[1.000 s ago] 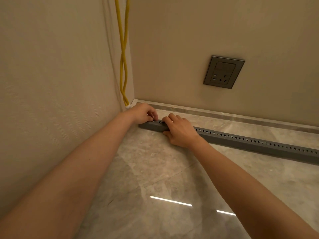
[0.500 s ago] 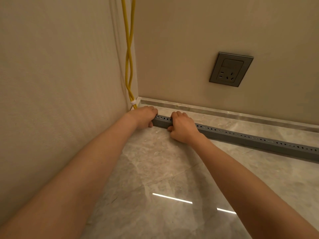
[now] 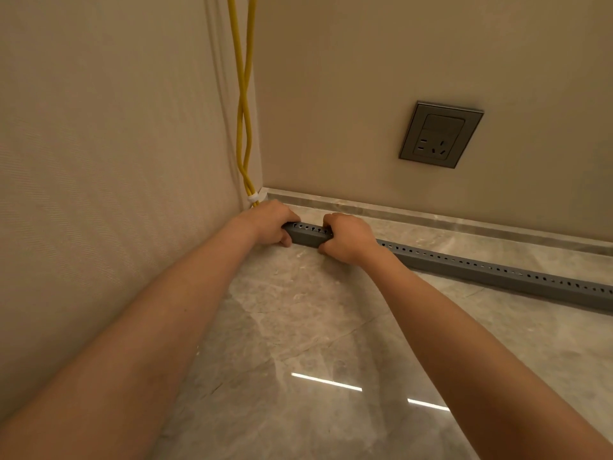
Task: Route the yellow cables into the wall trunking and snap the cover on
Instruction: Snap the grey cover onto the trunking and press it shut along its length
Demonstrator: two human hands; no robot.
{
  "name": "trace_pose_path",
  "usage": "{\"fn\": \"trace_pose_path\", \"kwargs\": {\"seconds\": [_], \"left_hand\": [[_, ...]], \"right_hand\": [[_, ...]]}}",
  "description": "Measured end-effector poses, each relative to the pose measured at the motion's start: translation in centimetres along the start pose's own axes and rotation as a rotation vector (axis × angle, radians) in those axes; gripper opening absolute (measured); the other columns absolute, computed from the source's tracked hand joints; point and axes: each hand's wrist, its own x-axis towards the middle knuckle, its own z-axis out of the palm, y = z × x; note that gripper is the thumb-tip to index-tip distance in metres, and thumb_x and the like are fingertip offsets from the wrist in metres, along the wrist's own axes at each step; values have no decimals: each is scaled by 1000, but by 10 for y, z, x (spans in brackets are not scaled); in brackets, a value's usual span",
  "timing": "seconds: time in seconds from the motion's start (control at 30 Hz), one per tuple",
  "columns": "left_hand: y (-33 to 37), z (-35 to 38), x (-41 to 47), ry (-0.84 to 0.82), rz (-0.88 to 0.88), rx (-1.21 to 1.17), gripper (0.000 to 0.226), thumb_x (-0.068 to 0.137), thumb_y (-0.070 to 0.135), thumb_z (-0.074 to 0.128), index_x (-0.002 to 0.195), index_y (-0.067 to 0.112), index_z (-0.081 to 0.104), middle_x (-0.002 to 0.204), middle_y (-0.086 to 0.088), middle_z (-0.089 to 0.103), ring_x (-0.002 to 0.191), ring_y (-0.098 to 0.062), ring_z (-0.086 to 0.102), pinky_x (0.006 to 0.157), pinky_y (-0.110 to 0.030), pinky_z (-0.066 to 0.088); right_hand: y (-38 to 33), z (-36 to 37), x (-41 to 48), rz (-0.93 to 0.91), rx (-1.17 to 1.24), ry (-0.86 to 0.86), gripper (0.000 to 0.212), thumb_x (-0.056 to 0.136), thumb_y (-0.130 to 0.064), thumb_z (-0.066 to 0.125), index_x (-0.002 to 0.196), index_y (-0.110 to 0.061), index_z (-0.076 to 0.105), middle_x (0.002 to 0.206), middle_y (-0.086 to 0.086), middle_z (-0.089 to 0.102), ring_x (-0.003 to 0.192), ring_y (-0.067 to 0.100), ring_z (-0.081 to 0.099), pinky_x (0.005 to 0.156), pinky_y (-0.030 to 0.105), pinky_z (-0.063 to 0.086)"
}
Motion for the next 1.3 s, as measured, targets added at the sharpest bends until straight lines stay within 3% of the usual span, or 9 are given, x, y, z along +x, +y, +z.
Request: {"fn": "trace_pose_path", "kwargs": {"seconds": [0.17,0.3,0.47,0.77,1.03,1.13,1.3], "left_hand": [[-1,-4,2,-30,10,50,37,88,22,61,124,14,60,115,-11,66,110,-26,56,77,-28,38],[-1,-5,4,-47,15,81,36,90,23,59,125,16,59,116,-11,65,111,-27,55,82,-31,41],[0,-8,6,-60,1,78,37,89,23,60,126,17,60,117,-11,64,111,-27,55,82,-31,40],[1,-8,7,-60,0,51,34,87,20,63,120,15,63,113,-11,65,107,-27,56,81,-31,41],[1,-15,14,-90,-1,26,36,85,18,65,121,14,64,113,-9,66,107,-25,57,82,-30,42],[-1,-7,12,-49,10,36,28,85,20,65,112,14,66,109,-10,67,104,-26,57,76,-30,39],[-4,-4,7,-23,22,14,29,84,22,67,113,15,65,109,-8,67,105,-25,57,78,-30,39]], "right_hand": [[-5,-17,6,-47,-163,-157,31,87,-26,57,111,-8,60,106,12,63,86,27,53,68,29,36],[-7,-12,7,-42,-128,-216,36,98,-28,42,123,-6,54,118,15,56,107,31,54,79,32,39],[-5,-3,6,-25,-33,-137,35,99,-28,40,123,-6,52,127,14,50,117,30,49,89,38,41],[-8,4,3,-81,-135,-48,29,97,-23,41,119,-6,49,122,12,51,115,29,49,80,36,41],[0,-1,13,-92,-106,-100,27,97,-23,39,116,-9,51,122,11,55,111,29,53,75,33,36],[1,3,9,-107,-116,-89,28,98,-25,39,118,-8,49,123,11,52,113,28,49,79,35,37],[1,4,5,-87,-117,-105,39,98,-34,39,126,-9,45,130,12,47,121,29,44,94,40,40]]}}
